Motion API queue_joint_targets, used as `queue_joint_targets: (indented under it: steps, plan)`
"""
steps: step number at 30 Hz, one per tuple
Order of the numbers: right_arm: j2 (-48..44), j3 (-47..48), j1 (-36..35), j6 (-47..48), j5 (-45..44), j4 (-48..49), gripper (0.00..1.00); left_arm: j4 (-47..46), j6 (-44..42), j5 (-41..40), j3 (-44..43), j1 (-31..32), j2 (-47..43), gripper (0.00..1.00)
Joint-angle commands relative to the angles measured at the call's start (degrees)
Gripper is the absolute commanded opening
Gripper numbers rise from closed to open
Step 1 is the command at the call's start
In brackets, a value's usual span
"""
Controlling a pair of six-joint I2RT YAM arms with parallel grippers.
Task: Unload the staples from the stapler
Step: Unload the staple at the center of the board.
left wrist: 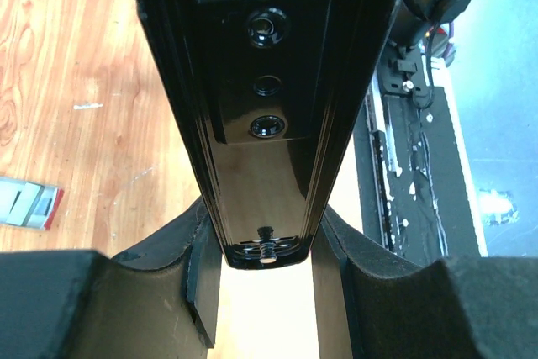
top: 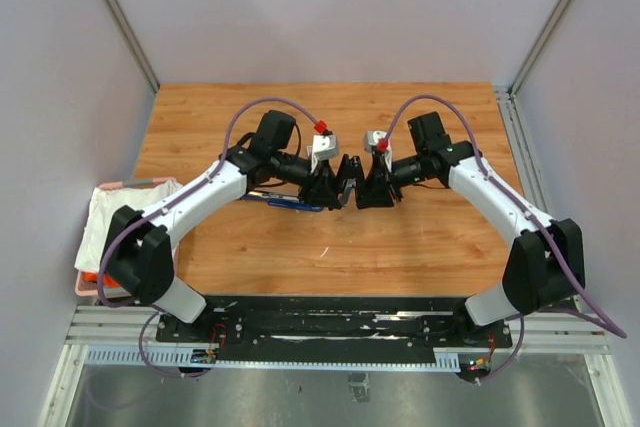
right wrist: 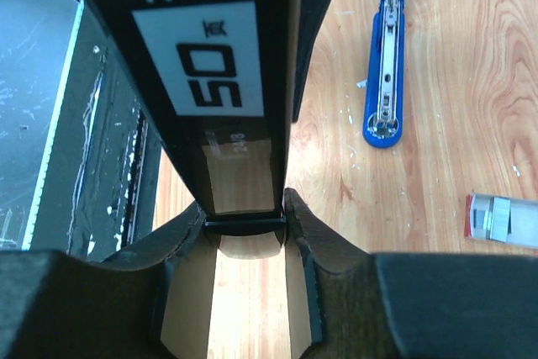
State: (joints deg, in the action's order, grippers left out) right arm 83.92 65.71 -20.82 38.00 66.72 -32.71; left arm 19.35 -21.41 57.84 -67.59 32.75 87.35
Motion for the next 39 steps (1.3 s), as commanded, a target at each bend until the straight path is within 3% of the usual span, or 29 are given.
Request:
queue_joint_targets:
  steps: [1, 11, 19, 34, 39]
  plan:
    - [1.0, 5.4, 0.3, 8.3, -3.9, -12.4, 0.01, 6.1, -9.9, -0.7, -2.1, 0.3, -1.9, 0.00]
    - [-1.1, 7.8, 1.0, 20.8, -25.8, -22.5, 0.01, 18.5, -22.5, -10.2, -2.9, 0.2, -0.4, 0.00]
    - [-0.6, 6.5, 0.9, 22.3, -32.8, -22.1, 0.00, 18.6, -23.0, -16.1, -2.1, 0.5, 1.5, 0.00]
    - [-2.4, 2.7, 0.9, 21.4, -42.3, -16.6, 0.01, 17.2, -19.6, -24.6, -3.5, 3.9, 5.7, 0.00]
    - [-3.0, 4.3, 1.0, 17.4, -32.1, -17.5, 0.01, 14.2, -15.3, -21.1, -3.7, 3.9, 5.2, 0.00]
